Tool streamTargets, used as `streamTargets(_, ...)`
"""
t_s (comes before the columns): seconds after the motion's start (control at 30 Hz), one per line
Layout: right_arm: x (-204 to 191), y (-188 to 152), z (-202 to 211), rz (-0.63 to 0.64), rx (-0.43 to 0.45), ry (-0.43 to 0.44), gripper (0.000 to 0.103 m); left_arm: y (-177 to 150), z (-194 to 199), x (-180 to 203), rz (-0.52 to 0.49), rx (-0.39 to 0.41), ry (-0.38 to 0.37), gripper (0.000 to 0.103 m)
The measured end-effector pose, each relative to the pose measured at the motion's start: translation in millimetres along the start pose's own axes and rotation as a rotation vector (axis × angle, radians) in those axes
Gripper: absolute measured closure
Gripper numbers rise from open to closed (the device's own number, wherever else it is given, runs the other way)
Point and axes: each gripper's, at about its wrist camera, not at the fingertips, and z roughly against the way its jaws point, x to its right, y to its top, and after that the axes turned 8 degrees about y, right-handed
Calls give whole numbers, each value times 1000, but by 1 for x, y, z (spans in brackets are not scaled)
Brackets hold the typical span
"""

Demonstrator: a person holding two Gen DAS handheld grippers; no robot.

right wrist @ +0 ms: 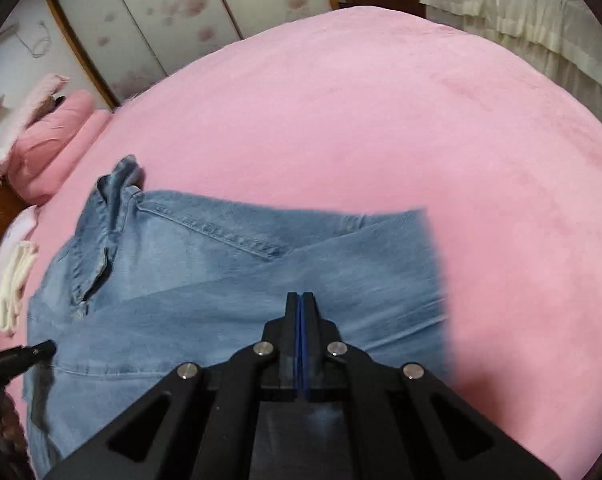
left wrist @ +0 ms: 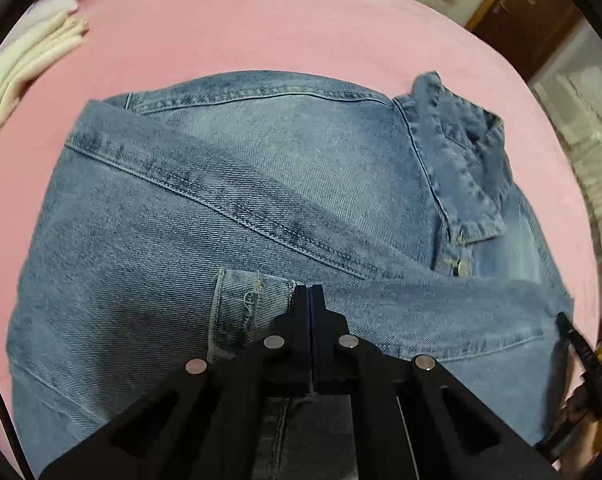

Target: Fold large clothes

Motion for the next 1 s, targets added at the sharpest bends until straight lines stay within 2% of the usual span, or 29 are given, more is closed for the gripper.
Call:
streamTargets(0.07,5,-4,5,2,9,-52,103,-4,4,4,-28,9,33,102)
streamTargets(0.1,4,-6,4,-6,5,-52,103,-2,4,5,-21,13,44,102)
streamTargets(0.2,6,-7,6,-29,17,-67,103,-2,5,-4,64,5,21,102)
streamTargets(0.3,3,-5,2,-52,19,-135,103,-11,14,-14,159,-18,9,102)
streamTargets(0.33,-5,-8,8,-53,27,-172,102,-16,20,-11,159,-8,24,101)
streamTargets(0.4,-17,-15,23,-40,54,-192,98,-31,38,-9,115,30,51,93)
streamTargets(0.43,-19,-24,33,-38,68,-177,98,-38,45,-5,83,46,72,80)
streamTargets(0.47,-28,-34,41,-40,79,-151,98,-45,51,0,50,57,110,54)
streamTargets(0.53,-41,-56,54,-52,73,-130,97,-62,61,8,-6,86,198,21)
streamTargets(0.6,-52,-81,65,-79,39,-122,91,-75,72,6,-54,97,223,20)
streamTargets(0.73,-60,-113,79,-184,-31,-120,81,-98,85,-10,-143,18,223,20)
streamTargets(0.8,-70,-129,86,-220,-68,-119,69,-107,89,-17,-155,-12,207,20)
streamTargets(0.9,-90,-146,93,-195,-110,-137,56,-117,92,-29,-169,-63,181,20)
streamTargets(1.0,-108,-160,96,-148,-136,-145,54,-125,94,-40,-182,-109,153,20)
